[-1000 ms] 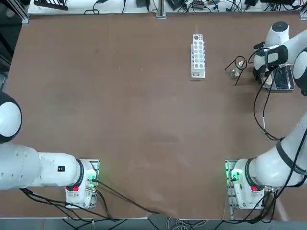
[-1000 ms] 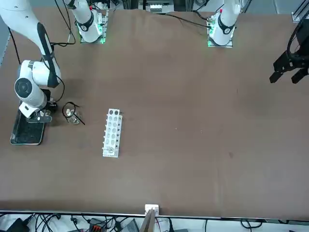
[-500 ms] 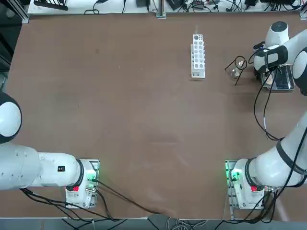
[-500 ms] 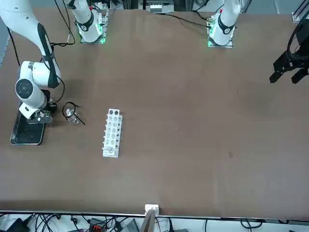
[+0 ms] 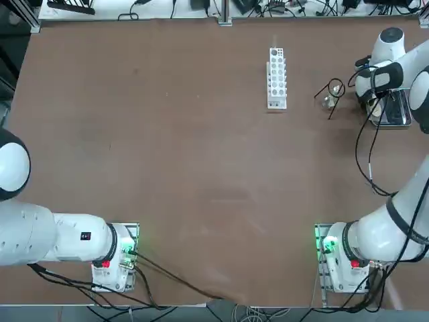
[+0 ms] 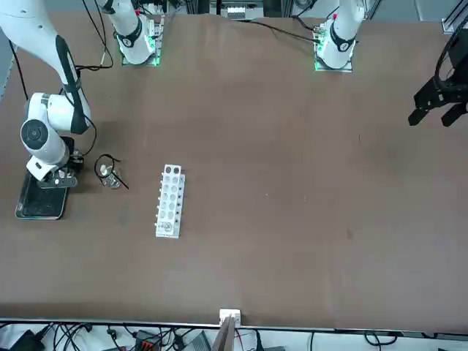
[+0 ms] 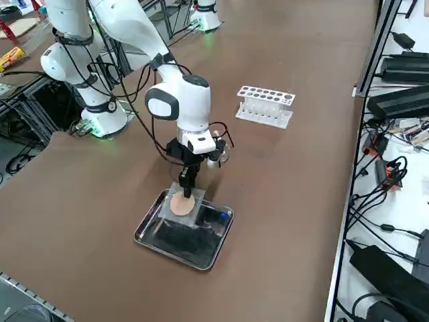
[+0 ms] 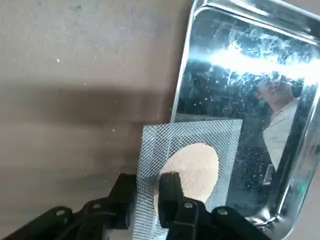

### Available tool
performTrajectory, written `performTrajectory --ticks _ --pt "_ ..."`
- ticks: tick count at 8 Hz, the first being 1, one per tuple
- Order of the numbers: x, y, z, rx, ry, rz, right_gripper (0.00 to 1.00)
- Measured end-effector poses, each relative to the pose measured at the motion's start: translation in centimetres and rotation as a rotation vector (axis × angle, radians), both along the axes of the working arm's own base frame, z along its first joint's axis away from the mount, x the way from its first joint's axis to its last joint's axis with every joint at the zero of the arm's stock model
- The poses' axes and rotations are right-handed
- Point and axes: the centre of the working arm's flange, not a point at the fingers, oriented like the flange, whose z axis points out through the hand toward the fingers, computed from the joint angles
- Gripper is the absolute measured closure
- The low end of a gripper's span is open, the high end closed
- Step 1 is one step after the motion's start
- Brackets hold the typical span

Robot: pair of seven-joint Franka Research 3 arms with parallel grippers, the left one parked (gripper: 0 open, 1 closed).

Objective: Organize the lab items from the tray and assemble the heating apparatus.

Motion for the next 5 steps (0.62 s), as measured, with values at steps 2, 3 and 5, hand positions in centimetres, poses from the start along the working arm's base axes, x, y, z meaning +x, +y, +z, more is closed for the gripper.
performTrajectory --ticks 2,3,5 --pt "0.2 0.0 0.2 -0.002 -0.012 -0.015 0.81" --pt "0.3 0.0 0.4 -0.003 -0.018 -0.021 0.82" --pt "1.0 -0.1 1.4 -0.006 -0.04 -0.021 0.83"
